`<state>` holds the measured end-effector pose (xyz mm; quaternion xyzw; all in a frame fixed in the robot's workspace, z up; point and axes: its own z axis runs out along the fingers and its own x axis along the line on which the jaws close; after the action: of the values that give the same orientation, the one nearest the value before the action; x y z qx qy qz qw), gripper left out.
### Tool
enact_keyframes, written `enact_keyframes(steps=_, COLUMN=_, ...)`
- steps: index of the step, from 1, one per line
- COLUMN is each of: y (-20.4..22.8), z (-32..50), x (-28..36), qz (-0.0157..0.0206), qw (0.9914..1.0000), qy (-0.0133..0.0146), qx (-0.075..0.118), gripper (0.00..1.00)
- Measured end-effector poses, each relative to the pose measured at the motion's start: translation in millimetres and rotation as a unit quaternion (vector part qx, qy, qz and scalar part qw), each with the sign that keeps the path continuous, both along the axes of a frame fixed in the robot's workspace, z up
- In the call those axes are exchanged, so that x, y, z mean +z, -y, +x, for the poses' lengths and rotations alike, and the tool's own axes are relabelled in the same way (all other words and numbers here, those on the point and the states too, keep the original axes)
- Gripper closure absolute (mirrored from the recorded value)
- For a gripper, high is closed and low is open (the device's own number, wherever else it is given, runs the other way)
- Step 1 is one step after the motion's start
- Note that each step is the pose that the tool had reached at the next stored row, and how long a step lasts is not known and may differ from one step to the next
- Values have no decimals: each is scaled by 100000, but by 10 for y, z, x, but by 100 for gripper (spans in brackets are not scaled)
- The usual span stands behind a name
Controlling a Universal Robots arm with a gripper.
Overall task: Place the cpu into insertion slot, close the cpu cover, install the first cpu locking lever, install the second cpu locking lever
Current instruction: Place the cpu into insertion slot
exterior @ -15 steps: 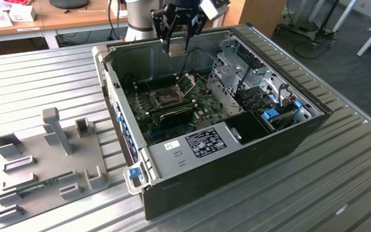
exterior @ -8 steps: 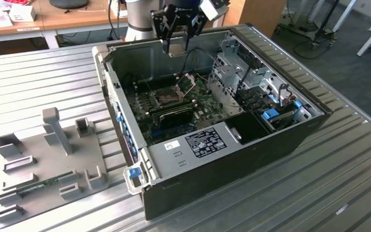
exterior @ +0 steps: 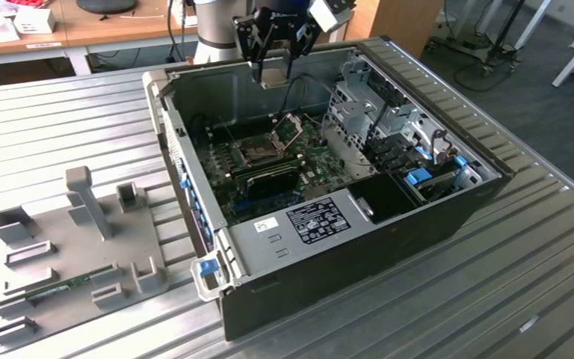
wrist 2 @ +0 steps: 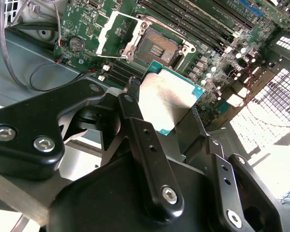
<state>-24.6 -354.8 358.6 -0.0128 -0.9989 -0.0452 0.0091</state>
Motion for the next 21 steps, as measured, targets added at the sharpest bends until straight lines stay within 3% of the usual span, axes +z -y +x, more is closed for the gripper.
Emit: enact_keyframes(steps=21, y=0, z=0, x=-68, qz=3, qw=100000, qy=0, qx=0, gripper=46)
